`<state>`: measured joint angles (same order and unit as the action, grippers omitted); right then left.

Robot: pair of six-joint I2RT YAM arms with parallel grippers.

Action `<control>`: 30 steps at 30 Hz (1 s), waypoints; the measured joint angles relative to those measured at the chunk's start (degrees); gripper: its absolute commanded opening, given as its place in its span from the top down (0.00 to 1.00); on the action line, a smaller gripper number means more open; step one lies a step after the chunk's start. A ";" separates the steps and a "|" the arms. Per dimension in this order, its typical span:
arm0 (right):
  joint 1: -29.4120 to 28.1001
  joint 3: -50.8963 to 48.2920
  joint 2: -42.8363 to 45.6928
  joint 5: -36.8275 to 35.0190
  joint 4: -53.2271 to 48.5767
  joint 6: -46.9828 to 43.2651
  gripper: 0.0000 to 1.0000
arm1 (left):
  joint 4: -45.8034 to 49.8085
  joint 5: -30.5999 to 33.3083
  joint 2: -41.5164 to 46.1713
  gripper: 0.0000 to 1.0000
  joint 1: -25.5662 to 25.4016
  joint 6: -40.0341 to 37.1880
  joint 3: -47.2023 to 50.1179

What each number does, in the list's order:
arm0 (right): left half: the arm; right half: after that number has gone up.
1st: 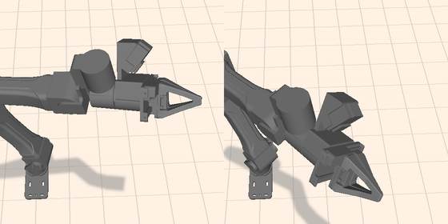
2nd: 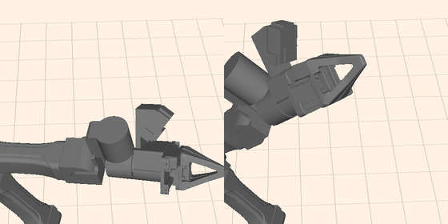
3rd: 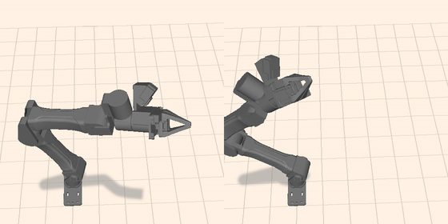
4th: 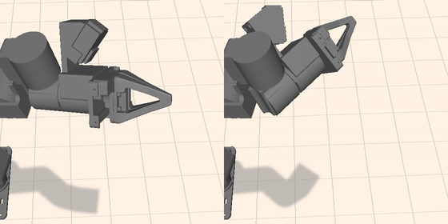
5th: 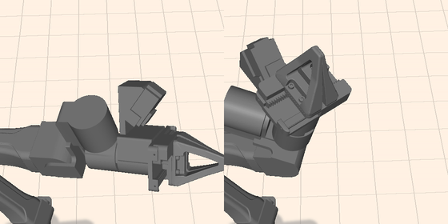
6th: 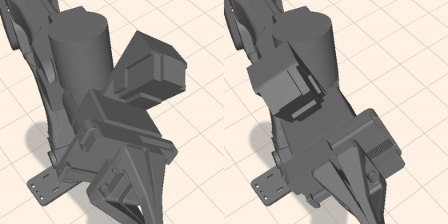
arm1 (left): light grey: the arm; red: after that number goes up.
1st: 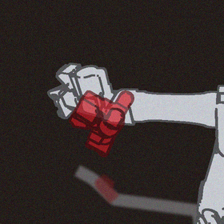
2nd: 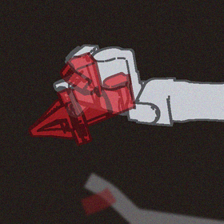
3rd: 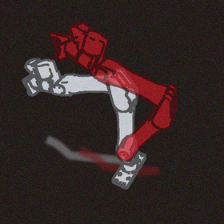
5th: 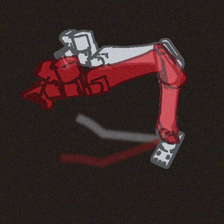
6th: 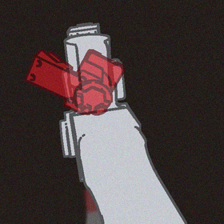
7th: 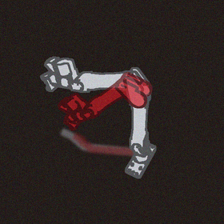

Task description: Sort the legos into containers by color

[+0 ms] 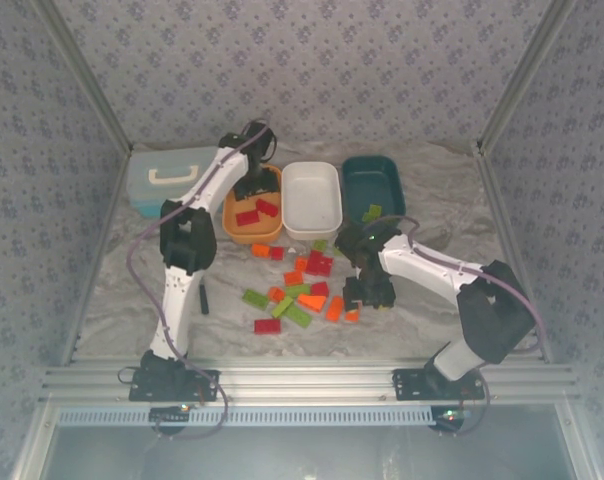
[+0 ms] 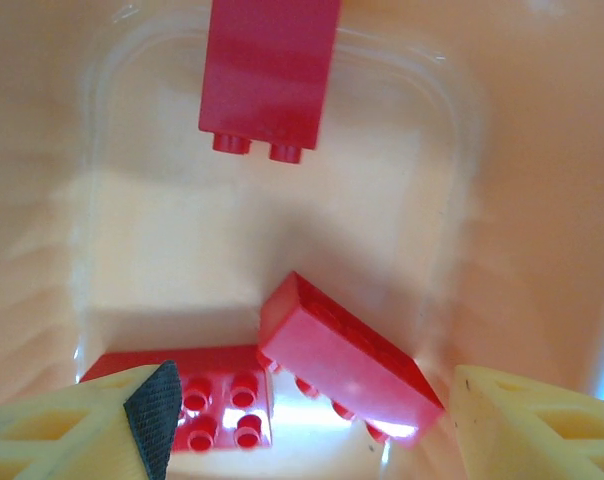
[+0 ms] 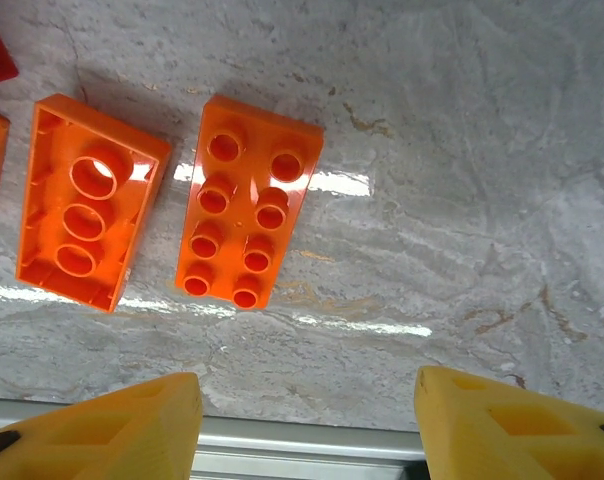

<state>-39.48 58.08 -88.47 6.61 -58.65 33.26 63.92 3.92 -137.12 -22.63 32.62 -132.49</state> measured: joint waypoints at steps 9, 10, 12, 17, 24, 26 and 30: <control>-3.43 -0.94 -4.96 0.35 4.13 0.83 0.38 | -1.09 0.39 17.84 0.25 -6.21 1.97 10.88; -3.56 -0.94 -5.70 0.33 4.66 0.87 0.38 | -1.33 0.26 19.65 0.25 -6.62 2.43 12.68; -3.58 -0.92 -6.99 0.33 5.53 0.90 0.38 | -1.90 0.00 22.73 0.25 -6.93 3.13 16.24; -3.80 -0.70 -9.99 0.26 6.73 0.87 0.38 | -3.32 -0.50 29.11 0.24 -6.99 4.98 25.99; -2.97 -0.17 -10.86 -0.42 6.99 0.85 0.43 | -3.65 -1.75 37.40 0.24 -7.54 6.99 34.97; -2.03 -0.17 -10.86 -0.83 7.08 0.85 0.46 | -3.67 -1.77 39.10 0.24 -7.80 7.43 36.13; -0.15 -0.11 -10.86 -1.31 7.17 0.44 0.51 | -3.72 -1.75 40.74 0.24 -8.39 7.98 36.76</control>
<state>-39.64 57.98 -99.33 5.30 -51.48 33.69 60.20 2.17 -96.38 -31.03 40.60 -95.72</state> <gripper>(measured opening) 0.506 0.760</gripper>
